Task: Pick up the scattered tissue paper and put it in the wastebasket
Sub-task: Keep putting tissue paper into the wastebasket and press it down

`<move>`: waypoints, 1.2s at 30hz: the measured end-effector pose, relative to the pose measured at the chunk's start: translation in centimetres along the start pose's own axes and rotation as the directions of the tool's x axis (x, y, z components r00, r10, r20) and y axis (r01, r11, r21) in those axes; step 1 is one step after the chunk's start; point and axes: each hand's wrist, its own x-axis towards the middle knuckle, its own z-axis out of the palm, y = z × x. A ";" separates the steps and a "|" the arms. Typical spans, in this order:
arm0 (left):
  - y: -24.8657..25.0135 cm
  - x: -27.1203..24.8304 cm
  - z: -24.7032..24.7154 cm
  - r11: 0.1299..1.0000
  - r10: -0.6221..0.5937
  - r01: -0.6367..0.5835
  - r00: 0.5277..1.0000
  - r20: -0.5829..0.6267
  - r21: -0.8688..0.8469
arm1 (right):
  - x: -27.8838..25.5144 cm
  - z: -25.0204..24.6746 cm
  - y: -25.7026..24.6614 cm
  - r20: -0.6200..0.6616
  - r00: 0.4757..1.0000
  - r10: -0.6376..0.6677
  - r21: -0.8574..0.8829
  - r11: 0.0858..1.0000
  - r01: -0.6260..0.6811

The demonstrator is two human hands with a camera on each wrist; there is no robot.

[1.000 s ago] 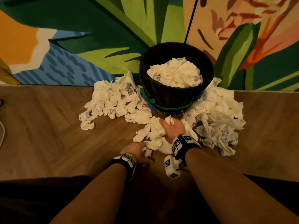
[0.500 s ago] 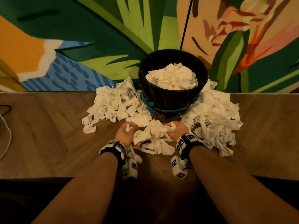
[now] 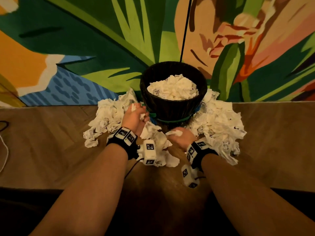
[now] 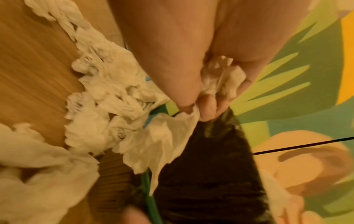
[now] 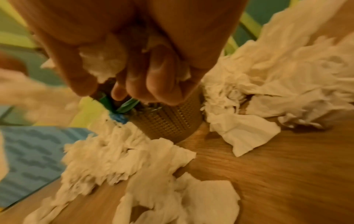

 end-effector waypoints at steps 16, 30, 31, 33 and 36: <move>-1.3 -1.7 1.6 0.737 0.084 -0.211 0.971 0.224 0.642 | -0.2 -0.5 -6.9 -0.059 0.949 -0.310 -0.026 0.951 0.309; 5.5 3.7 7.7 0.570 0.331 -0.409 0.908 0.256 0.713 | 3.6 -8.5 -12.3 -0.568 0.765 -0.304 0.148 0.877 0.458; 5.2 4.1 7.9 0.501 0.301 -0.413 0.907 0.294 0.761 | 3.8 -8.5 -12.0 -0.572 0.757 -0.316 0.111 0.885 0.453; 4.3 4.7 7.9 0.368 0.285 -0.451 0.887 0.363 0.813 | 4.4 -8.5 -10.8 -0.583 0.728 -0.361 -0.001 0.896 0.444; 3.3 5.8 7.8 0.230 0.310 -0.482 0.860 0.406 0.846 | 5.3 -8.4 -8.8 -0.532 0.740 -0.412 -0.281 0.910 0.305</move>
